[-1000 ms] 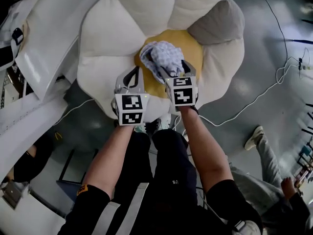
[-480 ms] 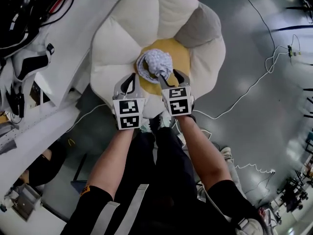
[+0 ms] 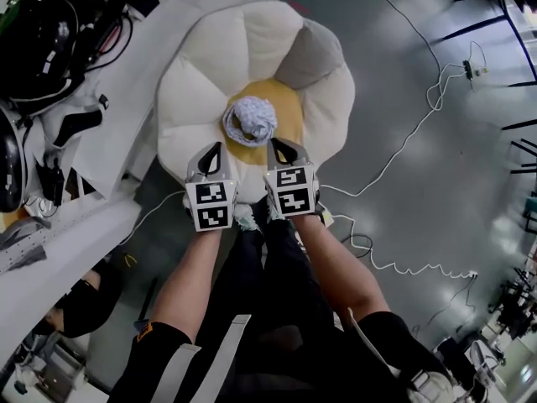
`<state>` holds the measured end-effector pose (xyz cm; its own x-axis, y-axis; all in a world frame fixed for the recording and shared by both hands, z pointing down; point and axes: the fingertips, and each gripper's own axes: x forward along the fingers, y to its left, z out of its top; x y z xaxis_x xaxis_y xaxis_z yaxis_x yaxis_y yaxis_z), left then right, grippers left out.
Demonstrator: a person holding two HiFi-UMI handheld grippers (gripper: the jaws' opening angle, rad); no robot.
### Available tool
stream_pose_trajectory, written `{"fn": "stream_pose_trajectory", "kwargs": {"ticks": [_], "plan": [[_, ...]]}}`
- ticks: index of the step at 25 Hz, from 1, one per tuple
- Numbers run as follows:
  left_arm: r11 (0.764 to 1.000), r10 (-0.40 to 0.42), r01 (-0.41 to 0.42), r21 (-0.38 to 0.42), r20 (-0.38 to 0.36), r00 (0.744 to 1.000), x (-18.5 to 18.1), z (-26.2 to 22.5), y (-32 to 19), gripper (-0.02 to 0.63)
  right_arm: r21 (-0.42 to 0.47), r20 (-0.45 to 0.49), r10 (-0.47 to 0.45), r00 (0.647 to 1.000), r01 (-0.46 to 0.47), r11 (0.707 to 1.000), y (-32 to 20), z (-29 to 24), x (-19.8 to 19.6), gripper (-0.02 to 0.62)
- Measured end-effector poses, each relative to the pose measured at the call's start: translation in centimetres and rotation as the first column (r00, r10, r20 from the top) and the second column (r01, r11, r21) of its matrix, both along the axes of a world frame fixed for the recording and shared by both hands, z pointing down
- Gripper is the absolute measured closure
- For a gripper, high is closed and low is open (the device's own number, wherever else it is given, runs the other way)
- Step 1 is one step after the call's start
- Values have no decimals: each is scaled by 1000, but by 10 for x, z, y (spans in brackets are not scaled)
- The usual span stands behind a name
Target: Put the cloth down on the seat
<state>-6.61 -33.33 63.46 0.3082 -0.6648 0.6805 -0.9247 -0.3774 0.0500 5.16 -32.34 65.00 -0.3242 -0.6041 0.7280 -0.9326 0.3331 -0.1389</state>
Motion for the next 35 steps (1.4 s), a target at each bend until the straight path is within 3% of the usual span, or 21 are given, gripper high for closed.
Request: {"fn": "stream_pose_trajectory", "kwargs": {"ticks": [13,20,35], "plan": [[999,51,-50,19,-9,999,-2,-69,49,606,56,-8,53,999,-52,997,56,-86,-3,595],[995,86,-84,58,-35,996,1,-95,70,606,79,11,103,995,-103,991,74,-107,-3,595],[979,114,-96,182,-94,989,27,-174,116,606,194,2,72,997,-71,978,116,-175,12,595]]}}
